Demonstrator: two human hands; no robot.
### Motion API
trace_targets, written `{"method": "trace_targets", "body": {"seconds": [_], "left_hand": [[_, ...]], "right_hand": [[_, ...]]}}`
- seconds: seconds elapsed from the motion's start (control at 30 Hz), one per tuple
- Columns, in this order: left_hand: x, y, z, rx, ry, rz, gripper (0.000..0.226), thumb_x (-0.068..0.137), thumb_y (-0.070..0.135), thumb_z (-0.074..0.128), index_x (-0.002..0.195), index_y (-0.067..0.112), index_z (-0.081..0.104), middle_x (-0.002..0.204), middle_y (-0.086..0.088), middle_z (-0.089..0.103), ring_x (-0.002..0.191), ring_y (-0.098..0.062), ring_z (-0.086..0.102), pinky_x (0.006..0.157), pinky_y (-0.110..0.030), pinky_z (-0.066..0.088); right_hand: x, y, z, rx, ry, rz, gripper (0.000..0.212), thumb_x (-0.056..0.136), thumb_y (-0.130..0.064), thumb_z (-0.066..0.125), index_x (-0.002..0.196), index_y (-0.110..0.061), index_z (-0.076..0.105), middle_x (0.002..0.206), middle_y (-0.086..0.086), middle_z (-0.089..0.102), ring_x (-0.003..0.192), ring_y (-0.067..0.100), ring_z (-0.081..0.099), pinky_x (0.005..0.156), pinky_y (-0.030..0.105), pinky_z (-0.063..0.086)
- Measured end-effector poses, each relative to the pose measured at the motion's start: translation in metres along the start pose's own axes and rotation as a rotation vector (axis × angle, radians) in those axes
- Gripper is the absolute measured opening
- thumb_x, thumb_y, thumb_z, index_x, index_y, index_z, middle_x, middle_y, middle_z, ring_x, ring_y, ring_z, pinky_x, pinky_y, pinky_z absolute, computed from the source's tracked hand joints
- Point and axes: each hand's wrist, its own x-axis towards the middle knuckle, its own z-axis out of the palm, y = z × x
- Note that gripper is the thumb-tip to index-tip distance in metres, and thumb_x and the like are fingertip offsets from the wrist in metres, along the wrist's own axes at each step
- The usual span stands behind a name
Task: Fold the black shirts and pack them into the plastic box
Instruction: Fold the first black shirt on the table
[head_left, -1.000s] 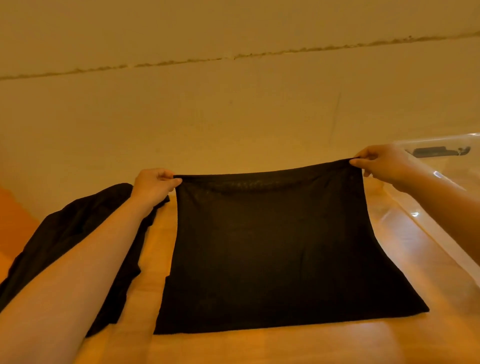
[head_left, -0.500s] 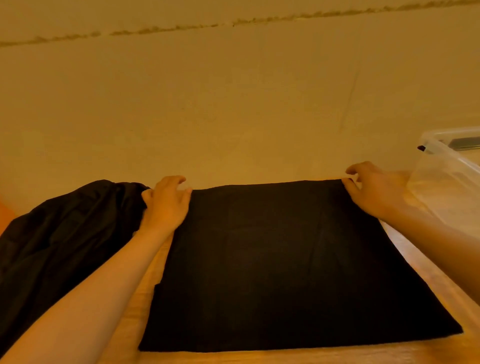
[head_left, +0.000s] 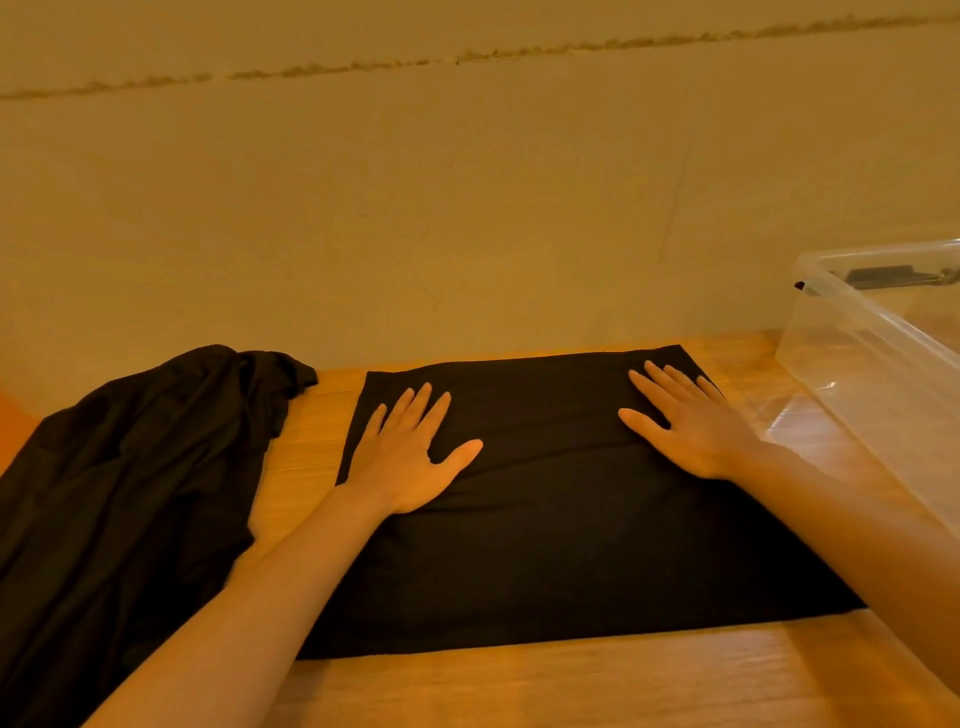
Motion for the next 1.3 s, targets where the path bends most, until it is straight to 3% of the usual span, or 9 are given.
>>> {"method": "trace_targets", "body": {"seconds": [0.17,0.33,0.47,0.7,0.87,1.03,1.3], "left_hand": [[-0.031,0.014,0.003,-0.007,-0.024,-0.025,0.091,0.077,0.084,0.009,0.153,0.034,-0.003,0.161,0.006,-0.011,0.147,-0.013,-0.014,0.121,-0.043,-0.002],[-0.007,0.023,-0.006,-0.111,0.077,-0.051,0.078,0.09,0.073,0.016,0.154,0.029,0.008,0.162,0.002,0.002,0.148,-0.014,-0.003,0.121,-0.039,-0.002],[0.019,0.035,-0.004,-0.063,0.018,0.039,0.075,0.091,0.071,0.016,0.154,0.03,0.008,0.162,0.004,0.001,0.148,-0.012,-0.005,0.121,-0.041,-0.002],[0.036,0.006,-0.003,-0.044,0.026,-0.063,0.075,0.092,0.07,0.014,0.154,0.028,0.011,0.162,0.003,0.003,0.148,-0.014,-0.004,0.121,-0.043,-0.001],[0.013,0.032,-0.009,-0.047,0.173,0.007,0.067,0.098,0.059,0.013,0.154,0.022,0.014,0.162,-0.001,0.009,0.148,-0.015,0.0,0.121,-0.039,-0.002],[-0.049,0.069,0.004,-0.036,0.064,0.21,0.073,0.092,0.071,0.015,0.154,0.033,0.004,0.162,0.007,-0.006,0.147,-0.009,-0.011,0.12,-0.039,-0.008],[-0.089,0.024,0.009,0.007,0.005,0.093,0.091,0.074,0.084,0.003,0.152,0.038,0.0,0.161,0.01,-0.01,0.147,-0.009,-0.013,0.121,-0.042,-0.002]], "right_hand": [[-0.029,0.0,0.002,0.008,-0.003,-0.027,0.094,0.073,-0.083,-0.008,0.152,-0.034,0.001,0.159,-0.01,-0.007,0.146,0.009,-0.009,0.12,0.037,-0.004],[-0.017,-0.019,-0.006,0.094,0.065,-0.051,0.074,0.09,-0.068,0.014,0.153,-0.028,0.008,0.16,-0.005,-0.003,0.146,0.011,-0.007,0.119,0.036,-0.004],[0.006,-0.038,0.002,0.051,0.013,-0.125,0.069,0.094,-0.065,0.017,0.152,-0.031,0.007,0.16,-0.006,-0.001,0.147,0.012,-0.006,0.119,0.039,-0.004],[0.021,0.009,-0.001,0.029,0.043,0.023,0.068,0.096,-0.061,0.018,0.153,-0.025,0.011,0.161,-0.003,0.005,0.147,0.014,0.0,0.119,0.036,-0.001],[-0.004,-0.017,-0.007,0.06,0.142,-0.072,0.063,0.099,-0.052,0.021,0.153,-0.02,0.013,0.16,0.0,0.008,0.147,0.015,0.003,0.119,0.035,0.002],[-0.069,-0.067,0.004,0.074,0.034,-0.215,0.067,0.092,-0.064,0.016,0.152,-0.034,0.007,0.16,-0.009,-0.002,0.146,0.009,-0.005,0.119,0.035,-0.002],[-0.098,-0.012,0.011,0.012,0.013,-0.069,0.089,0.075,-0.083,-0.002,0.151,-0.037,0.0,0.159,-0.013,-0.006,0.145,0.006,-0.009,0.119,0.034,-0.004]]}}
